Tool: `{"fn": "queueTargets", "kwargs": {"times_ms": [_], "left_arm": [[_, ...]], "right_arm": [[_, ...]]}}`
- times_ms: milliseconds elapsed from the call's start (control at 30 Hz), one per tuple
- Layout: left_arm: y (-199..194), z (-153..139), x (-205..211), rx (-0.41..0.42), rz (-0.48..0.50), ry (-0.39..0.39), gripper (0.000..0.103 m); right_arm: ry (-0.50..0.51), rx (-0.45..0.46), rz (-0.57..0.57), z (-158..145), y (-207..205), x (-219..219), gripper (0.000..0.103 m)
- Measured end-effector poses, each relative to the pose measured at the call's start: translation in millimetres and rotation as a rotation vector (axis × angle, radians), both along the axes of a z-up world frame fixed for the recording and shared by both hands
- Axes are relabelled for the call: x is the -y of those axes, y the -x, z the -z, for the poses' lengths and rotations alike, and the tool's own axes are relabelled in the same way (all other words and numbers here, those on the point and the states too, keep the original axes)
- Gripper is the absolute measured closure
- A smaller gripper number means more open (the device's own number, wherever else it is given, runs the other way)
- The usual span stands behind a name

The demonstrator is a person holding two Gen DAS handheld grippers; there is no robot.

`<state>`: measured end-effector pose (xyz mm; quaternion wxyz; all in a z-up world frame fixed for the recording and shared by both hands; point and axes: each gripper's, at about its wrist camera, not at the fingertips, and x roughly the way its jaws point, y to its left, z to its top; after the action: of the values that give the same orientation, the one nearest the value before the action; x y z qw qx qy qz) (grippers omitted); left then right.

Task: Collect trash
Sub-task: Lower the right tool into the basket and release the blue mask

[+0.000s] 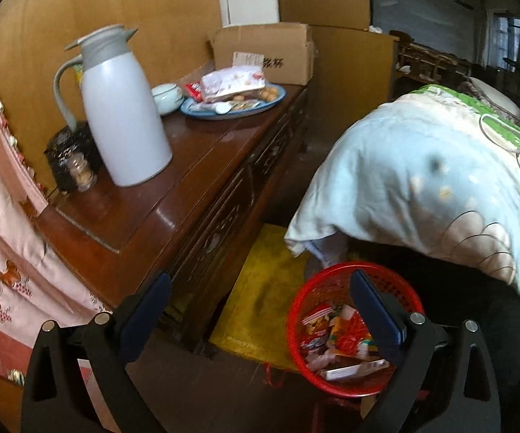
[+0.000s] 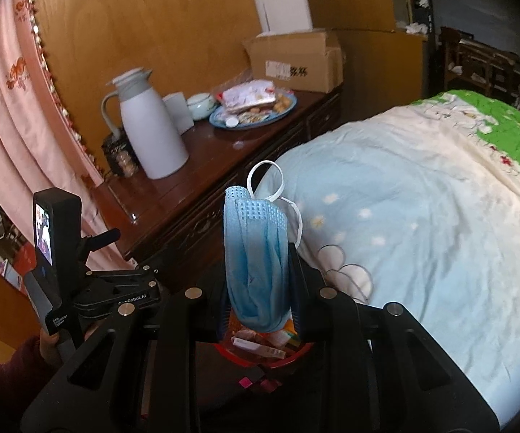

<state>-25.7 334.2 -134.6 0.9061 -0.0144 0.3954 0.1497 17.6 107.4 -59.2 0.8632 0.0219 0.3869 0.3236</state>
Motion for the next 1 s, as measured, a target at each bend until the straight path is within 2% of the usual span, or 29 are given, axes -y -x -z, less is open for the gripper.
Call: {"fn": "queueTargets", "kwargs": {"times_ms": [700, 767, 833, 1000], "left_arm": [[-8, 56, -32, -0.140, -0.059, 0.091, 0.006], [-8, 59, -35, -0.151, -0.064, 0.100, 0.006], [-8, 61, -36, -0.157, -0.066, 0.103, 0.006], [-6, 57, -31, -0.157, -0.047, 0.095, 0.006]], "right_arm": [[0.093, -0.227, -0.137, 78, -28, -67, 0.073], [0.099, -0.260, -0.152, 85, -30, -72, 0.069], [0.098, -0.282, -0.148, 89, -32, -72, 0.057], [0.095, -0.258, -0.129, 85, -31, -67, 0.054]]}}
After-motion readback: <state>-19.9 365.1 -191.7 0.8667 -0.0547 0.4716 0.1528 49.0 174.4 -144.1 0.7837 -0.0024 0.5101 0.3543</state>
